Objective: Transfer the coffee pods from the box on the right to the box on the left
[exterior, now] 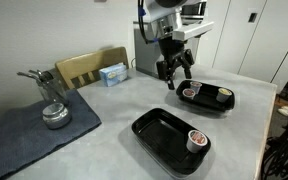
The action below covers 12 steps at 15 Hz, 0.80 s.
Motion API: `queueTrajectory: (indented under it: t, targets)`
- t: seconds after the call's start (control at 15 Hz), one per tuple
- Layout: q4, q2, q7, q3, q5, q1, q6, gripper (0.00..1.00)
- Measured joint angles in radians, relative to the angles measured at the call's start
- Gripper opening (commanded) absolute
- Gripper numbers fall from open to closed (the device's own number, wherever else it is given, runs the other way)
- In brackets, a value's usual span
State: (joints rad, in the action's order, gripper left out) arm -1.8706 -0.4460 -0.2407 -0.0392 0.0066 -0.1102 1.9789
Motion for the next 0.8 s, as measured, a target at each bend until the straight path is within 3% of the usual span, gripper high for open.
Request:
queueTrajectory:
  t: [0.8]
  targets:
    - [-0.010, -0.007, -0.155, -0.091, 0.002, 0.086, 0.040, 1.00]
